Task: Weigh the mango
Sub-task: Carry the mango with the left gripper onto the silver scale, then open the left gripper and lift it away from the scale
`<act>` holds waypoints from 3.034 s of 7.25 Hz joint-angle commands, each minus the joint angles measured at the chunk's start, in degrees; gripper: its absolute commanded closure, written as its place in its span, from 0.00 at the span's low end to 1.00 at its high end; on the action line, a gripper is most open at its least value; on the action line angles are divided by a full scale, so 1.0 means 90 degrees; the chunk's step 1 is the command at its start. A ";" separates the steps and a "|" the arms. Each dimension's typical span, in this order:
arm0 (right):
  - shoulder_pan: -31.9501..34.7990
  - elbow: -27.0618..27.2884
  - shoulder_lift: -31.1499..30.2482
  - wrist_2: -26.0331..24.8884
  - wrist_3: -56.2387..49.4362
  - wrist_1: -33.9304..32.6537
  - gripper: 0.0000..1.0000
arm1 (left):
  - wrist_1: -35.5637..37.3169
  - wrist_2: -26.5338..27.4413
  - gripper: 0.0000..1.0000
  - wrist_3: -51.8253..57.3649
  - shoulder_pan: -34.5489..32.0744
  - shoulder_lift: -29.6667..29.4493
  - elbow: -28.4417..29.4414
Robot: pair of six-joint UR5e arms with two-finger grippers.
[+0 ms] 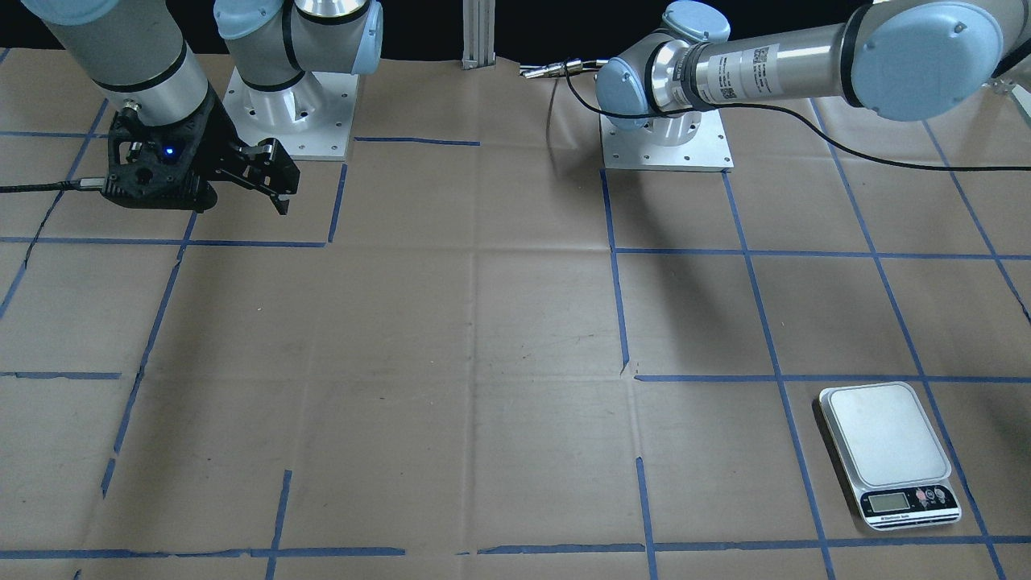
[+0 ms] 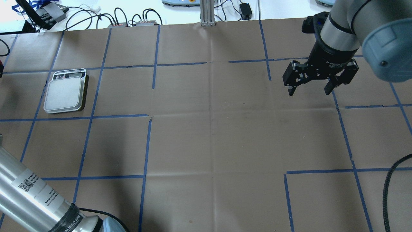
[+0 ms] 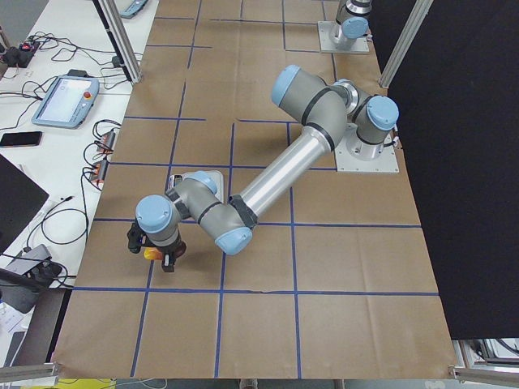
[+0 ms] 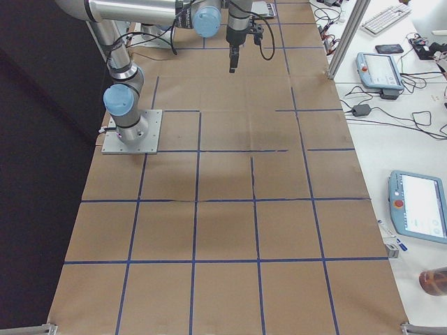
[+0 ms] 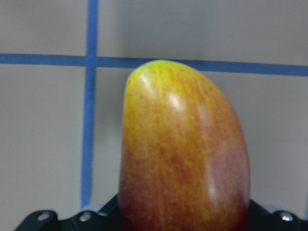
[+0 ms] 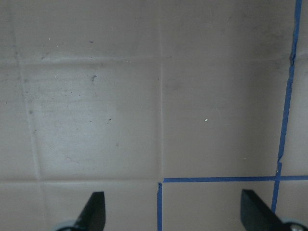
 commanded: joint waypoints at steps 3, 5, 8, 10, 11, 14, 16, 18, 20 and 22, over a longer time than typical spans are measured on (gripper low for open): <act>0.0000 0.0000 0.0001 0.0000 0.0000 0.0000 0.00 | 0.0700 0.0069 0.52 -0.2270 -0.1299 0.2068 -0.3317; 0.0000 0.0000 0.0001 0.0000 0.0000 0.0000 0.00 | 0.1649 0.0263 0.51 -0.2462 -0.1654 0.1906 -0.4102; 0.0000 0.0000 0.0001 0.0000 0.0000 0.0000 0.00 | 0.1700 0.0692 0.49 -0.2452 -0.1480 0.1681 -0.4066; 0.0000 0.0000 0.0001 0.0000 0.0000 0.0000 0.00 | 0.1700 0.0694 0.46 -0.2462 -0.1439 0.1700 -0.4037; 0.0000 0.0000 0.0001 0.0000 0.0000 0.0000 0.00 | 0.1710 0.0694 0.04 -0.2500 -0.1439 0.1700 -0.4008; 0.0000 0.0000 0.0001 0.0000 0.0000 0.0000 0.00 | 0.1584 0.0733 0.00 -0.2481 -0.1459 0.2536 -0.4075; 0.0000 0.0000 0.0001 0.0000 0.0000 0.0000 0.00 | 0.0857 0.0714 0.00 -0.2927 -0.1653 0.3473 -0.4241; 0.0000 0.0000 0.0001 0.0000 0.0000 0.0000 0.00 | -0.0324 0.0655 0.00 -0.4018 -0.2654 0.4498 -0.4310; 0.0000 0.0000 0.0001 0.0000 0.0000 0.0000 0.00 | -0.1186 0.0471 0.00 -0.4715 -0.3642 0.5145 -0.4310; 0.0000 0.0000 0.0001 0.0000 0.0000 0.0000 0.00 | -0.1220 0.0235 0.00 -0.5486 -0.4394 0.5216 -0.4290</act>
